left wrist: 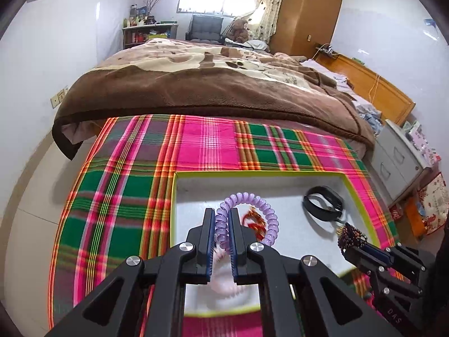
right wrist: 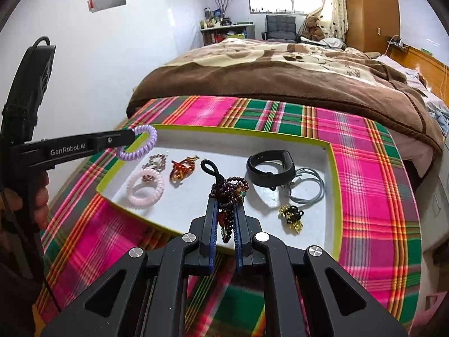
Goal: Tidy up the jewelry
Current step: 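Carry the lilac bracelet and bead strand over the tray with both tools, then open both tools to drop the lilac bracelet and bead strand in the tray, then withdraw both open tools toward the red tassel and black cord, then grasp the red beaded tassel with the left tool while the right tool grasps the black cord, then carry the red tassel and black cord over the tray with both tools, then open both tools to drop the red tassel and black cord in the tray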
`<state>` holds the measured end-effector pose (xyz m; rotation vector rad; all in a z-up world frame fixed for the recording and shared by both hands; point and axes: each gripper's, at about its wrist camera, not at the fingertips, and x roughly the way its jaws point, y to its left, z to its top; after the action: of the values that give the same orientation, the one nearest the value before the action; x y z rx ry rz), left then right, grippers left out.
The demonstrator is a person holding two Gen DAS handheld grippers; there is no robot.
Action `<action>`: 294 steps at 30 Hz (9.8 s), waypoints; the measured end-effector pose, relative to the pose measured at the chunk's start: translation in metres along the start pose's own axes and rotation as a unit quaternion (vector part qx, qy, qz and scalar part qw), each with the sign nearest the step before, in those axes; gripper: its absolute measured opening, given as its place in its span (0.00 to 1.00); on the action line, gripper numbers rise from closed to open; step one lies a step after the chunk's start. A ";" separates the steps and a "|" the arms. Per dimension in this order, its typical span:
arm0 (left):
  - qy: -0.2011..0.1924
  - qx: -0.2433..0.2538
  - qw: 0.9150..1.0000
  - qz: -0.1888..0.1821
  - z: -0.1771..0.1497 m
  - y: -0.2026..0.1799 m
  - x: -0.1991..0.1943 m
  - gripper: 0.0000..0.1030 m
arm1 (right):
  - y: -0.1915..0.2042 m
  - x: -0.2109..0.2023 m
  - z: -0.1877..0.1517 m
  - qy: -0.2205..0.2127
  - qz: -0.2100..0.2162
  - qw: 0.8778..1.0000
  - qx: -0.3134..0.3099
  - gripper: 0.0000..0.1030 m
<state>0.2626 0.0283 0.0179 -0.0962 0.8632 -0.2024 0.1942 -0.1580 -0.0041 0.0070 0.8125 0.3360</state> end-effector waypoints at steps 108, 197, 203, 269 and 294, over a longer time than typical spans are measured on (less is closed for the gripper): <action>-0.008 0.068 0.993 -0.100 -0.174 -0.076 -0.095 0.41 | -0.045 -0.064 -0.093 0.006 -0.003 0.999 0.051 0.53; 0.040 0.210 0.973 -0.086 -0.167 -0.160 -0.044 0.09 | -0.051 -0.093 -0.110 -0.012 -0.025 0.997 0.070 0.13; 0.027 0.197 0.977 -0.083 -0.164 -0.153 -0.051 0.08 | -0.050 -0.095 -0.110 -0.014 -0.025 0.997 0.071 0.13; 0.020 0.033 0.999 -0.038 -0.058 -0.047 0.015 0.09 | -0.037 0.024 -0.006 0.040 -0.031 0.999 0.018 0.18; -0.042 0.025 0.996 0.072 -0.091 -0.060 -0.046 0.23 | -0.012 -0.029 -0.032 -0.010 -0.046 0.998 0.044 0.44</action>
<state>0.1563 -0.0203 0.0031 0.0047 0.7767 -0.0833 0.1563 -0.1823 -0.0072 0.0553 0.8036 0.2135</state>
